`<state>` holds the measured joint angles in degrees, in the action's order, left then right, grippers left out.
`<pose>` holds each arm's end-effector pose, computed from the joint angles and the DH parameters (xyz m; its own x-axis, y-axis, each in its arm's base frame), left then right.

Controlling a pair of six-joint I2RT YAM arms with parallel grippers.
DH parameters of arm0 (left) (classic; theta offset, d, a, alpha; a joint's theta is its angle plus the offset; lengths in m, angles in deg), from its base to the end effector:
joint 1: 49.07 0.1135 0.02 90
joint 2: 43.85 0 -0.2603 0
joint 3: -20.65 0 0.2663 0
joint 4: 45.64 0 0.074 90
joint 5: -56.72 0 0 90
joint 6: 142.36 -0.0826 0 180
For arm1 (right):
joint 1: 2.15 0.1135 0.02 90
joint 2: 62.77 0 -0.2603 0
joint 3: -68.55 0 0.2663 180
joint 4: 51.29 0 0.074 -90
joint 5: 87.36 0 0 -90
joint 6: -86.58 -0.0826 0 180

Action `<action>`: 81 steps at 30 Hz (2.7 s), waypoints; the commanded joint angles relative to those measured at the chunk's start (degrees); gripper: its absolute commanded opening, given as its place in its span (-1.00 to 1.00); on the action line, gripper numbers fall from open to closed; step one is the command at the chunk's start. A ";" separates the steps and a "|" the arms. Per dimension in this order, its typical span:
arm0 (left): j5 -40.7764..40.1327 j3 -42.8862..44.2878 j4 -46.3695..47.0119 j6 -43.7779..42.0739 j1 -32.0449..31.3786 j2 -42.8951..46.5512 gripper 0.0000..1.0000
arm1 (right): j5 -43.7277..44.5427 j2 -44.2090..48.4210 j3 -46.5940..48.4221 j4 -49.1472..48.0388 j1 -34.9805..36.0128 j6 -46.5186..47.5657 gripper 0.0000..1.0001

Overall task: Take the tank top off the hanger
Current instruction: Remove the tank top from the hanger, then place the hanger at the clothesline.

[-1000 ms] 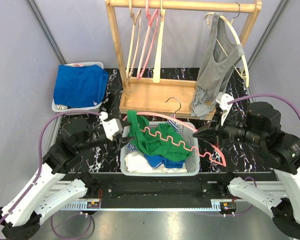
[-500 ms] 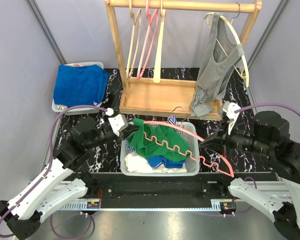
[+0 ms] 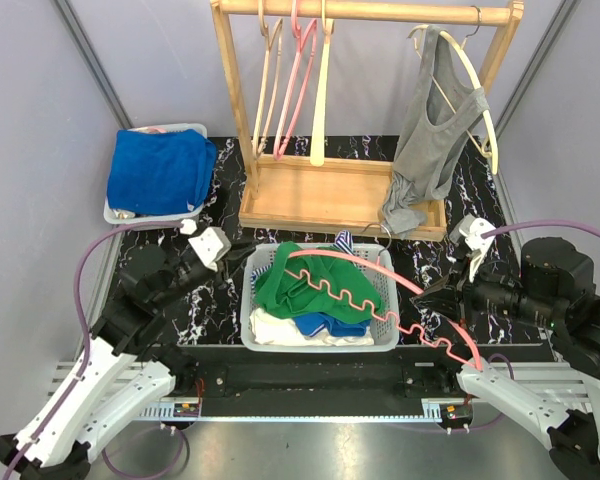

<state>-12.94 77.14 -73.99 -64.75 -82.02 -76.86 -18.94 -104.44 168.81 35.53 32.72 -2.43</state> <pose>0.1496 -0.1312 0.3486 0.1022 0.1735 -0.9795 0.7973 0.5746 0.1850 0.0624 0.0805 0.4425 -0.3742 -0.2804 -0.8839 -0.8041 0.5729 0.1587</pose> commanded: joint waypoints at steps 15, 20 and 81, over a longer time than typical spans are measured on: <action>9.38 -7.07 -1.63 -1.15 -1.15 -2.66 -0.20 | 15.04 2.39 15.23 -3.83 0.28 -1.96 -1.00; 3.76 -9.62 -1.37 -7.91 -5.01 -5.13 -0.23 | 33.42 -3.50 14.72 -3.14 0.37 -2.31 -1.00; -9.62 26.15 -18.68 -32.62 -12.14 -6.18 0.98 | 27.29 -43.14 33.69 -41.72 -7.10 7.88 -1.00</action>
<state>-21.58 103.30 -95.85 -96.53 -94.00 -83.07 8.53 -149.86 202.08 3.10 25.94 5.68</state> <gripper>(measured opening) 0.987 0.067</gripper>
